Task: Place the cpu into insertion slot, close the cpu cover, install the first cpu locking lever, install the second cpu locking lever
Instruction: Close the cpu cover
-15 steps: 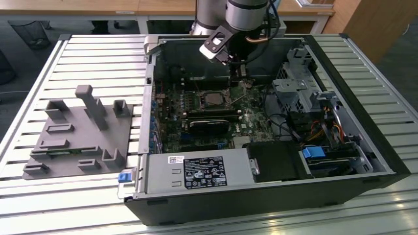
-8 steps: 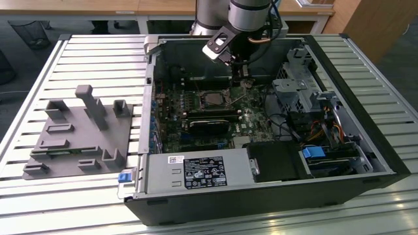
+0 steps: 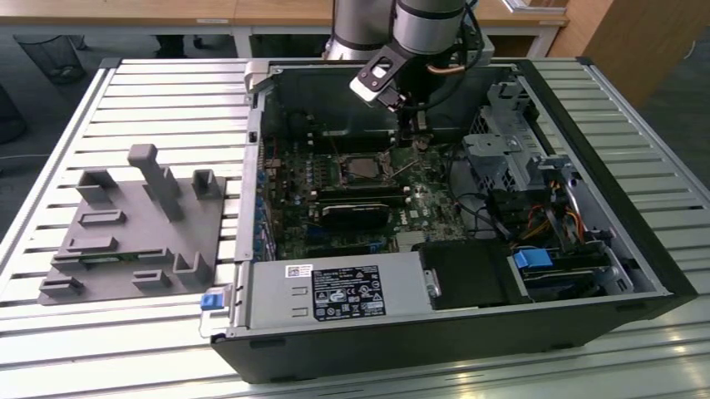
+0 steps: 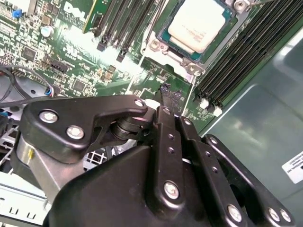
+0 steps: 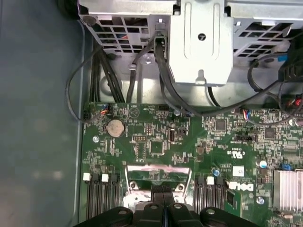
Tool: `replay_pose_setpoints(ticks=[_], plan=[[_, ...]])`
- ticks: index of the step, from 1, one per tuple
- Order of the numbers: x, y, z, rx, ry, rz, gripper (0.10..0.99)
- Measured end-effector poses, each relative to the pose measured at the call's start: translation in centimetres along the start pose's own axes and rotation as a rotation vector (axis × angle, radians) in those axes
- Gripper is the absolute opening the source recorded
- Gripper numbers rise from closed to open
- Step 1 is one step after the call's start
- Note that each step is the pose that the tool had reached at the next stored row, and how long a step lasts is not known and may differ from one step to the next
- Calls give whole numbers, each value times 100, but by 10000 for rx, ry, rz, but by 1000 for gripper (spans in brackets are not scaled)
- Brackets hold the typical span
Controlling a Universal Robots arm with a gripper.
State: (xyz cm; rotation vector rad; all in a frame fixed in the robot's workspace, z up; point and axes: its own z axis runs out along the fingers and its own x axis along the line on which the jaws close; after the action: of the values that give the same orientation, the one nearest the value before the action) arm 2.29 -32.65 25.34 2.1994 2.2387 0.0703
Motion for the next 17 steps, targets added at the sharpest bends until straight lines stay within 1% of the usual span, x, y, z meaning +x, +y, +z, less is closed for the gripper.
replay_pose_setpoints(ticks=[8,15,17], plan=[[47,77,15,1,-2,0,118],[49,163,18,0,-1,1,118],[49,178,19,1,-2,-1,118]])
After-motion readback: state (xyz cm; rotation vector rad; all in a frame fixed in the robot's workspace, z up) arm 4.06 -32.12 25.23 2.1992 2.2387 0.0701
